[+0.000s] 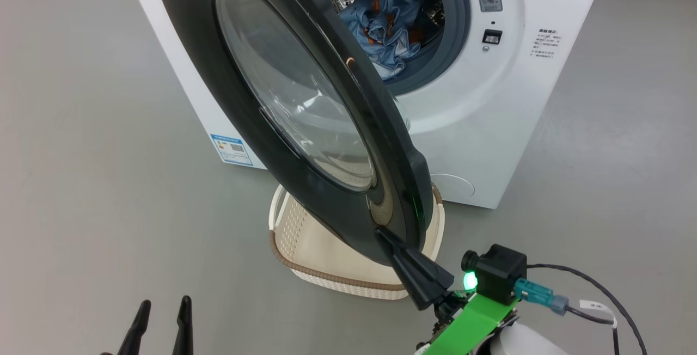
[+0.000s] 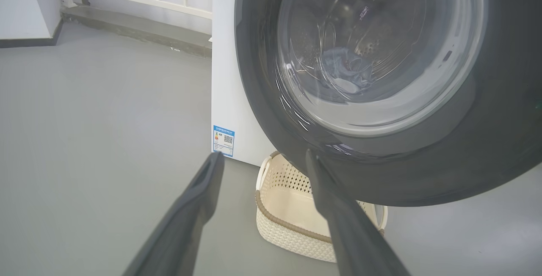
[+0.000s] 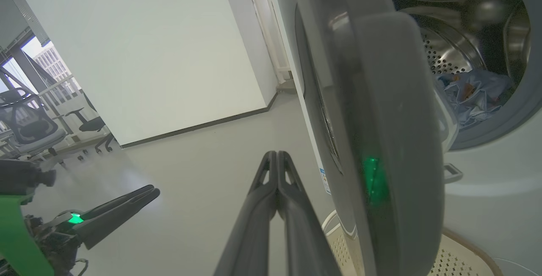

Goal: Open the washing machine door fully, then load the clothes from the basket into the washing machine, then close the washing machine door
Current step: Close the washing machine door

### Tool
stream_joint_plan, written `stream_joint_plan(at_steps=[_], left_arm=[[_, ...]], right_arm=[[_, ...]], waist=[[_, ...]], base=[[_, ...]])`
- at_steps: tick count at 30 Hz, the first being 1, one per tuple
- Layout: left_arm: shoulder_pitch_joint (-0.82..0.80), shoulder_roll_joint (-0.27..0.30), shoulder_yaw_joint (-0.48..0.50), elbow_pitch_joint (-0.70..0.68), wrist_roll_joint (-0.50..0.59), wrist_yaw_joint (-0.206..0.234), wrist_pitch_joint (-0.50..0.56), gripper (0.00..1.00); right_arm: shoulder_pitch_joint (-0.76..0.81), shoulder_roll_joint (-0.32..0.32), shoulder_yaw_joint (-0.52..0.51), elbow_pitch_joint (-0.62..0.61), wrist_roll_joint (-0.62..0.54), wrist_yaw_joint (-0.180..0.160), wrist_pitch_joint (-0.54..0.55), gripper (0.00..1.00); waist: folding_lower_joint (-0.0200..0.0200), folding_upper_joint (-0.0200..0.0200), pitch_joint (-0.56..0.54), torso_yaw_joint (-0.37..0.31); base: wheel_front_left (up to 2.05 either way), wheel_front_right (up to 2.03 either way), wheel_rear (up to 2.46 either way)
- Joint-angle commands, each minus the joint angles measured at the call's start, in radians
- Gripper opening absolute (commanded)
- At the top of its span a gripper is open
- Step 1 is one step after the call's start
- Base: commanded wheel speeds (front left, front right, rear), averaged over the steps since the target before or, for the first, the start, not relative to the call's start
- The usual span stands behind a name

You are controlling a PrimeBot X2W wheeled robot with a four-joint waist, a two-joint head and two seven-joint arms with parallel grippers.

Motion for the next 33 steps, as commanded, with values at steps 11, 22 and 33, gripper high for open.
stream_joint_plan(at_steps=[11, 22, 33], left_arm=[[-0.057, 0.002, 0.033, -0.015, -0.001, 0.001, -0.009, 1.0], [-0.088, -0.006, 0.029, -0.027, -0.004, 0.001, -0.009, 1.0], [-0.148, -0.016, 0.02, -0.042, -0.011, 0.001, -0.009, 1.0]], right_arm=[[-0.051, 0.018, -0.036, 0.027, 0.01, 0.006, -0.005, 0.0], [-0.086, 0.016, -0.115, 0.058, -0.002, 0.006, -0.005, 0.0], [-0.18, -0.006, -0.243, 0.068, -0.019, 0.006, -0.005, 0.0]], waist=[[0.0, 0.0, 0.027, -0.001], [0.0, 0.0, 0.084, -0.005], [0.0, 0.0, 0.183, 0.0]], base=[[0.0, 0.0, 0.0], [0.0, 0.0, 0.0], [0.0, 0.0, 0.0]])
